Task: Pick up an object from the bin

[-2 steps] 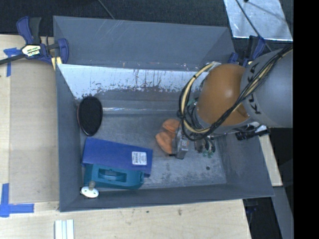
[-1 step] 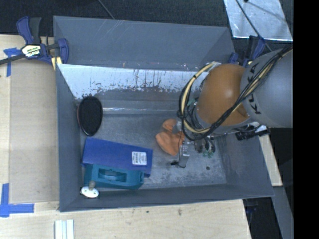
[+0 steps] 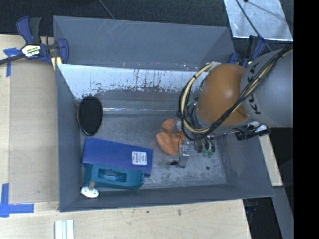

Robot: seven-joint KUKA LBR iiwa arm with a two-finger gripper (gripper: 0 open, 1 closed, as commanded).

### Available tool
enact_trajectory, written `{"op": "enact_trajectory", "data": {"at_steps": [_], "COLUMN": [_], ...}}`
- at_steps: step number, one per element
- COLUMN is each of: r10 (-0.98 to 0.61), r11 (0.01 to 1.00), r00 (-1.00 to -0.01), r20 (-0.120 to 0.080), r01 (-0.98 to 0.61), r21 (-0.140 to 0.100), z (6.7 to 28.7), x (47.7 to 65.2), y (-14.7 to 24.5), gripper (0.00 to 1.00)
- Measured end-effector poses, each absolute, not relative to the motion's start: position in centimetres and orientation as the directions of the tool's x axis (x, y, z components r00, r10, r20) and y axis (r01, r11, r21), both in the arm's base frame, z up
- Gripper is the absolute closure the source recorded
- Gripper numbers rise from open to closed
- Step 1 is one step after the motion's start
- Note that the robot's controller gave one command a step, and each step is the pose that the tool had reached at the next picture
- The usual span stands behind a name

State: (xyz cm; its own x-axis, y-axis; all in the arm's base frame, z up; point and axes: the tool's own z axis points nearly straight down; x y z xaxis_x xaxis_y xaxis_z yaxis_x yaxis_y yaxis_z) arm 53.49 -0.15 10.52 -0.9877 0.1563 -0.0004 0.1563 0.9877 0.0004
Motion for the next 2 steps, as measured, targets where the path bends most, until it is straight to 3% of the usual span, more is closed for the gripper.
{"op": "enact_trajectory", "data": {"at_steps": [1,2], "r10": [0.219,0.219], "r11": [0.976,0.976], "r00": [-0.976,-0.976], "r20": [-0.011,-0.011], "r01": [0.219,0.219], "r21": [0.002,0.002], "z": [7.20,7.20], "x": [55.57,55.58], "y": [0.38,0.38], "gripper": [1.00,1.00]}}
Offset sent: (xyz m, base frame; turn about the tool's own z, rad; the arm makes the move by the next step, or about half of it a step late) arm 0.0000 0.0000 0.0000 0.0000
